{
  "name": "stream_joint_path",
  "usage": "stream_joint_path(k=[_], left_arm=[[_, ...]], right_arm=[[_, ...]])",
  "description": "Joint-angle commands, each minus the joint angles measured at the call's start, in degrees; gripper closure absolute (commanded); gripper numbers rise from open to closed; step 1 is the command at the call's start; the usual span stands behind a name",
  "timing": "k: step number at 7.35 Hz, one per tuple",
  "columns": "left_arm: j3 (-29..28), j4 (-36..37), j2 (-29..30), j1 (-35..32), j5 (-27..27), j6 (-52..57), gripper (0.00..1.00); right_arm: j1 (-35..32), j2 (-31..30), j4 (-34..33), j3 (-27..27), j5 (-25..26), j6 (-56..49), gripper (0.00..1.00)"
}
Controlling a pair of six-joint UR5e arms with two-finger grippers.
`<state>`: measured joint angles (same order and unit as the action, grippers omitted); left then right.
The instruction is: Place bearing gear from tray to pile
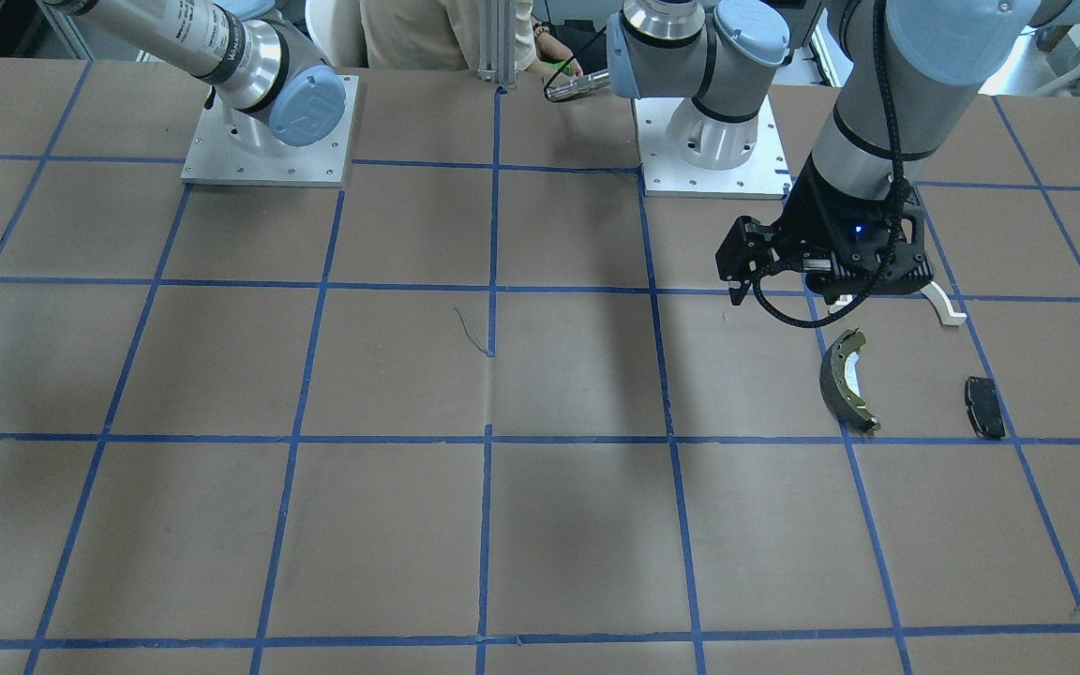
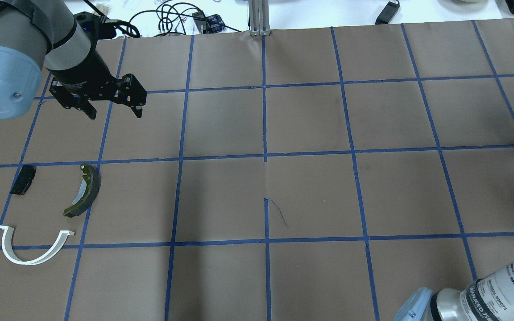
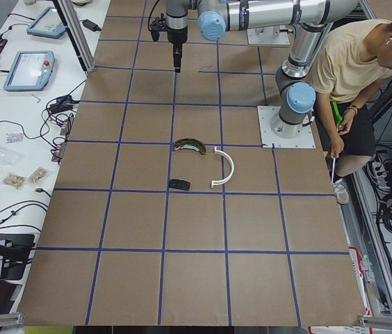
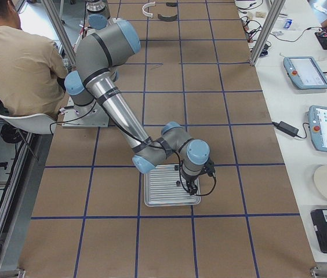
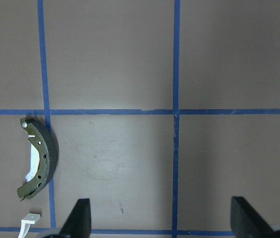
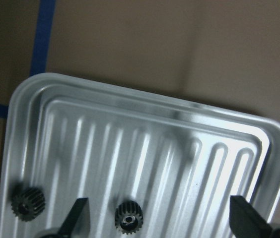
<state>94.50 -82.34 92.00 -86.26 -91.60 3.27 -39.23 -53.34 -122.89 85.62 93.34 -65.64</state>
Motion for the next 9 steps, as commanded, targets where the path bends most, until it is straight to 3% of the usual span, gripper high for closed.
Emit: stream_joint_path(k=[1, 3, 4, 6, 9], left_arm=[[-0.01, -0.01, -0.06, 0.04, -0.07, -0.02, 0.0], [-0.01, 0.08, 0.2, 0.04, 0.02, -0.02, 0.0], [-0.01, -0.01, -0.06, 0.04, -0.06, -0.02, 0.0], [-0.01, -0.01, 0.02, -0.05, -0.07, 0.07, 0.0], [-0.01, 0.08, 0.03, 0.04, 0.02, 0.07, 0.0]], right_arm=[[0.64, 0.09, -0.24, 2.08, 0.7, 0.33, 0.06], [0.64, -0.45, -1.82, 3.76, 0.53, 0.25, 0.15], [0.64, -0.45, -1.91, 3.94, 0.7, 0.16, 0.3], [0.64, -0.62, -1.56, 3.94, 1.4, 0.34, 0.49], [0.55, -0.71, -1.38, 3.76, 3.17, 0.51, 0.92]])
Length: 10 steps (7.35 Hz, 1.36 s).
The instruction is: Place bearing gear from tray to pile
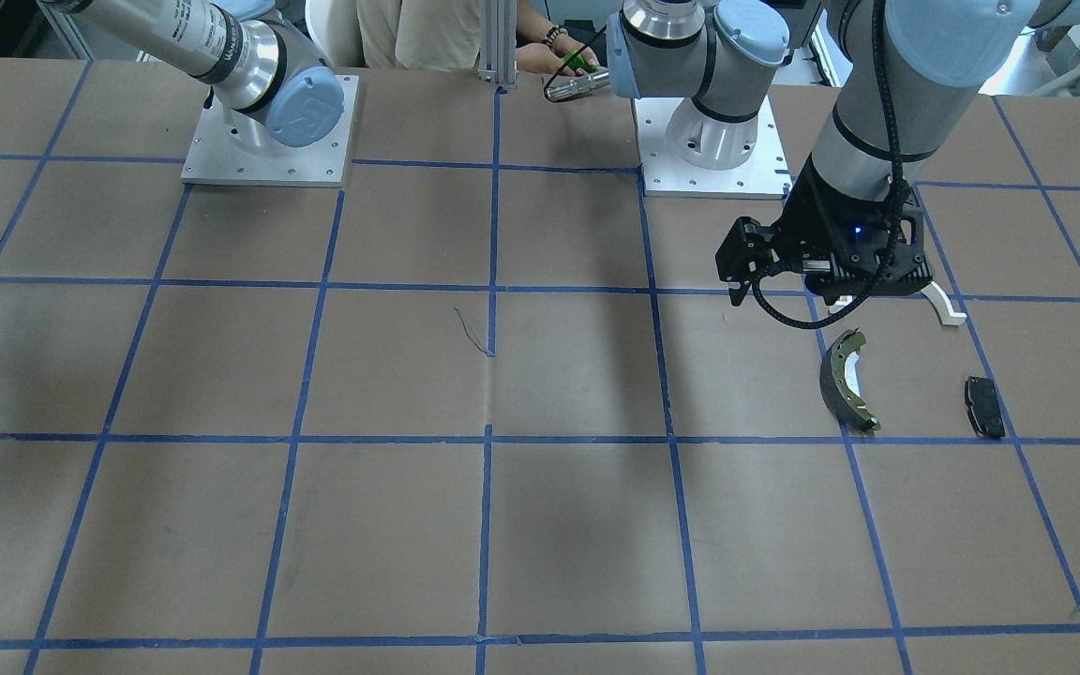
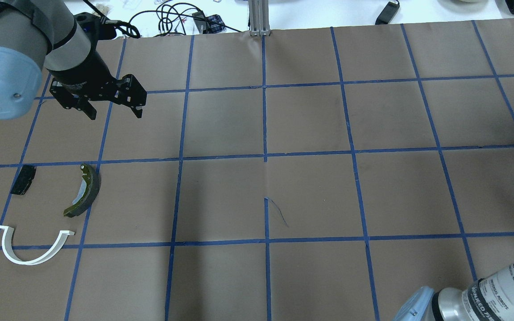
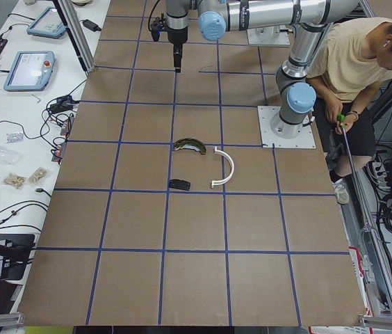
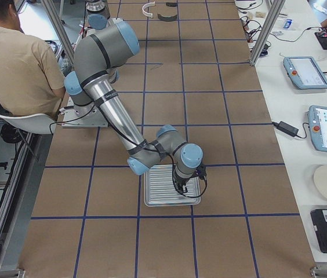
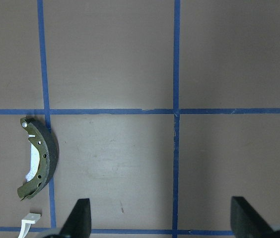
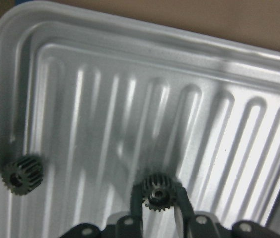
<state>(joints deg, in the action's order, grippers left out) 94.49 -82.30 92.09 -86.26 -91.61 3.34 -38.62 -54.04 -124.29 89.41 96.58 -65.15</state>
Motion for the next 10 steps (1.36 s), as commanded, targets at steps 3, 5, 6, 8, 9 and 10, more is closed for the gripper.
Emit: stream_joint_path(k=[3, 5, 6, 8, 9, 10], left_arm=[[0.0, -0.06, -0.07, 0.04, -0.06, 0.0, 0.0], [0.0, 0.03, 0.02, 0.04, -0.06, 0.0, 0.0], [0.0, -0.05, -0.24, -0.05, -0.14, 0.0, 0.0], [0.0, -0.06, -0.15, 0.04, -0.14, 0.0, 0.0], [0.08, 0.03, 0.02, 0.04, -0.06, 0.0, 0.0], [0.08, 0.03, 0.28, 0.04, -0.06, 0.0, 0.0]], right_arm=[[-3.54, -6.66, 1.67, -0.29, -0.51, 7.02, 1.0], [-15.54, -12.2, 8.23, -0.11, -0.34, 19.27, 1.0], [-23.96, -13.62, 10.79, -0.11, -0.43, 28.93, 1.0], [-40.84, -13.63, 12.66, 0.33, -0.69, 49.93, 1.0], [-49.36, -13.02, 12.14, 0.68, -1.91, 60.3, 1.0], [-55.79, -12.15, 11.88, 0.86, -4.53, 69.63, 1.0]])
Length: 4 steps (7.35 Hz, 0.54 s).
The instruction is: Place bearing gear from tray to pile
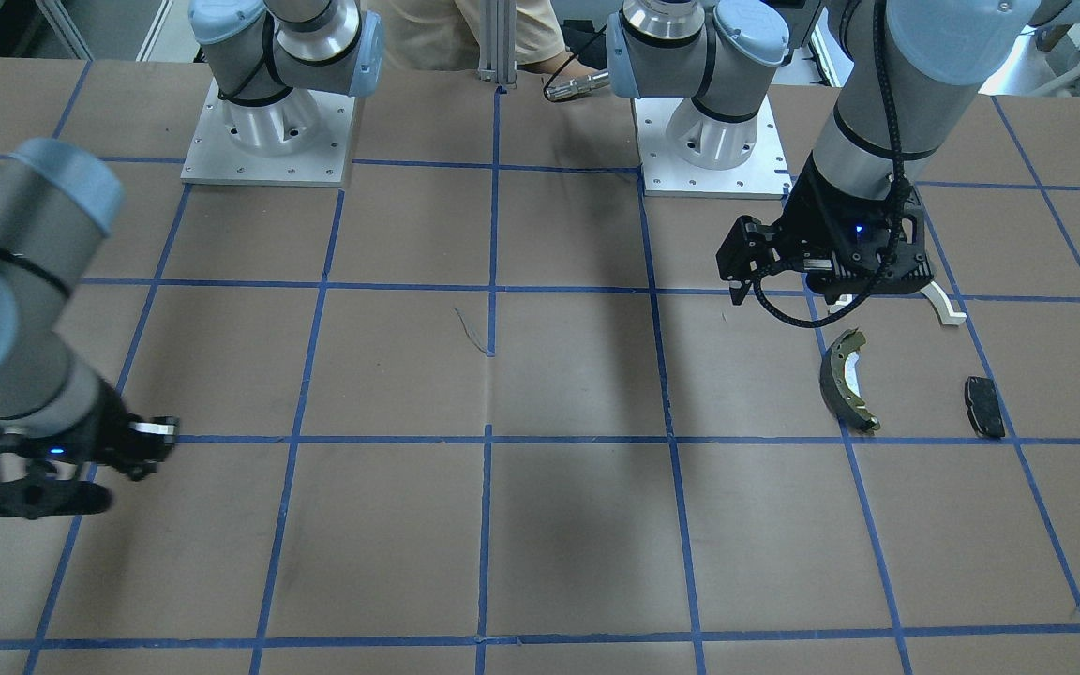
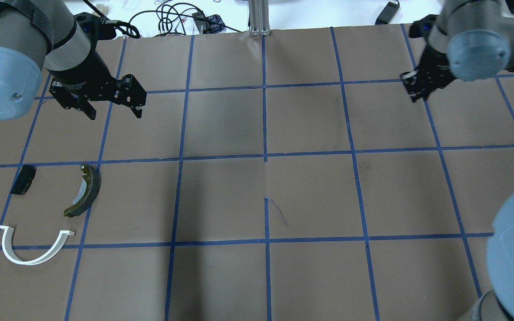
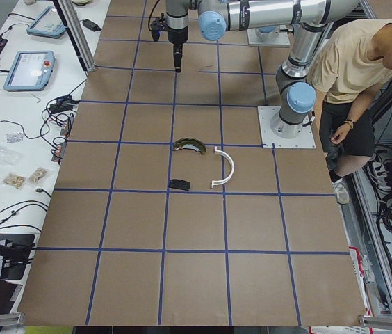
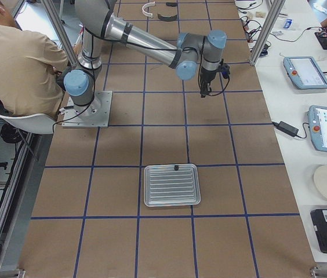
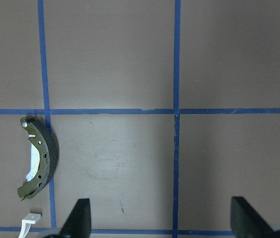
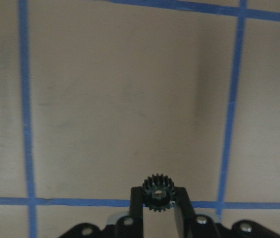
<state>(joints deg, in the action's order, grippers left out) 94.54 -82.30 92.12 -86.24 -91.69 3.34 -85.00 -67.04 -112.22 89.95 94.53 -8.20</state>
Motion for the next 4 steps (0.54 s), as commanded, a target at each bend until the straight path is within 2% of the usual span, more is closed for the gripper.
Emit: stream_joint_path(k=[1, 3, 4], left_arm=[[0.03, -0.05, -0.18, 0.02, 0.02, 0.0, 0.0], [0.11, -0.06, -0.1, 0.02, -0.07, 0.09, 0.0], [0.11, 0.03, -0.1, 0.02, -0.07, 0.09, 0.0]], right_arm=[[-15.48, 1.73, -0.46, 0.31, -5.12, 20.95, 1.0], [-26.39, 6.37, -6.31, 0.31, -6.63, 34.16, 1.0], [-29.23, 8.57, -8.61, 0.31, -7.51, 37.52, 0.97]])
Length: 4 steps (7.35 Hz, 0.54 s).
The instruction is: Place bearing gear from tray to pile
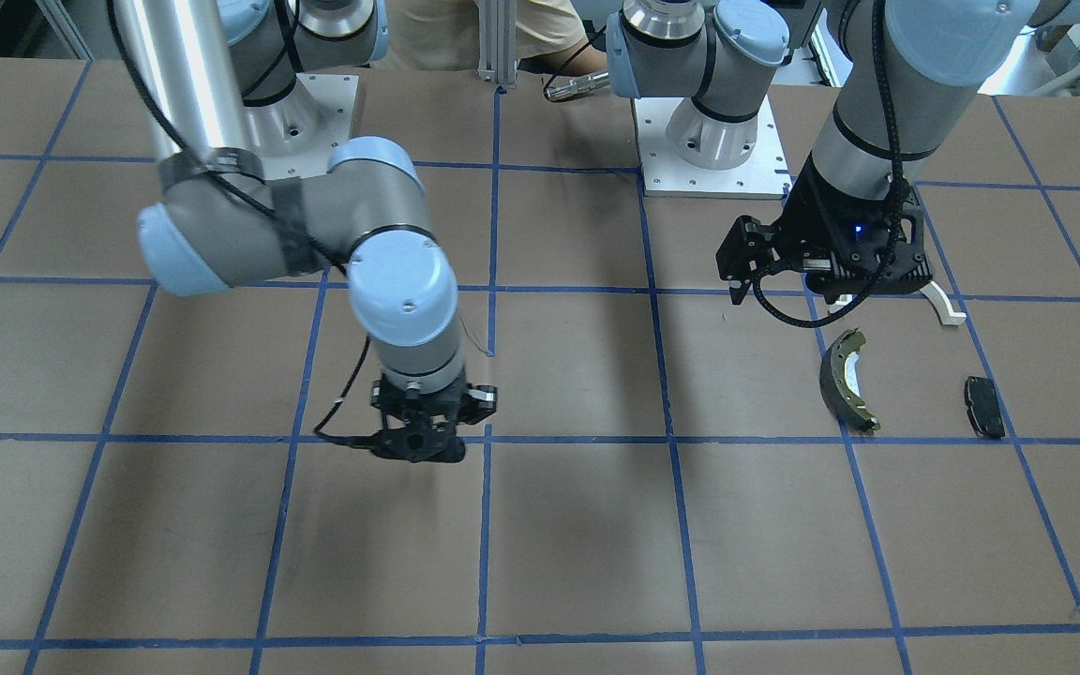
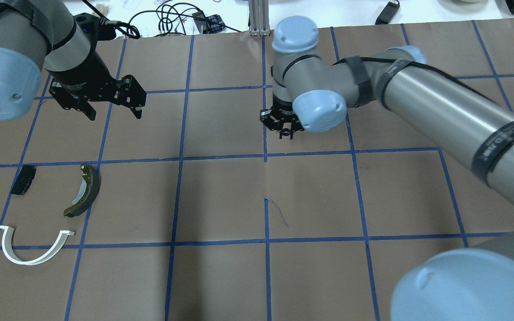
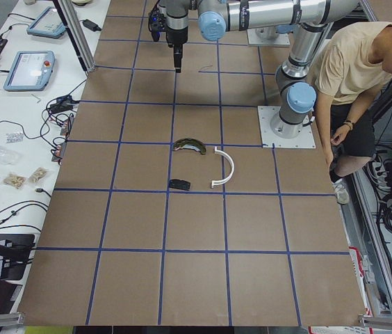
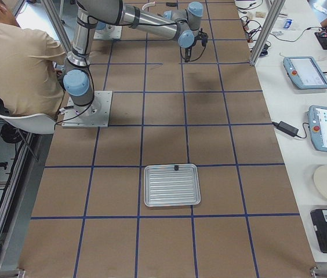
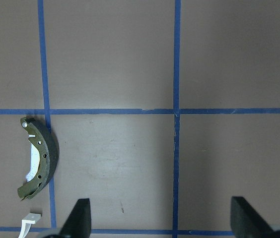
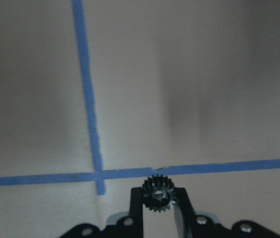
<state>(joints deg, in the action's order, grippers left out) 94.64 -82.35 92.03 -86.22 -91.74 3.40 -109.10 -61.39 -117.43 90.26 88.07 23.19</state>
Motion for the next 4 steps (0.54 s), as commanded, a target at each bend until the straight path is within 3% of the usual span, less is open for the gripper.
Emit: stream_joint_path(k=[1, 2, 3, 4], left_arm=[[0.02, 0.17, 0.08, 0.0, 0.16, -0.05, 0.0], [0.02, 0.17, -0.1, 0.0, 0.07, 0.03, 0.0], [0.02, 0.09, -0.01, 0.0, -0.02, -0.05, 0.0], [0.02, 0.0, 0.16, 0.53, 0.07, -0.06, 0.0]], right_arm=[[-5.94, 3.73, -4.29, 0.01, -2.19, 6.77, 0.97], [-6.47, 3.48, -4.29, 0.01, -2.2, 8.61, 0.77], [-7.08, 3.3, -4.38, -0.08, -1.51, 8.97, 0.02], [-5.87, 1.99, -3.43, 0.09, -1.15, 7.67, 0.0]])
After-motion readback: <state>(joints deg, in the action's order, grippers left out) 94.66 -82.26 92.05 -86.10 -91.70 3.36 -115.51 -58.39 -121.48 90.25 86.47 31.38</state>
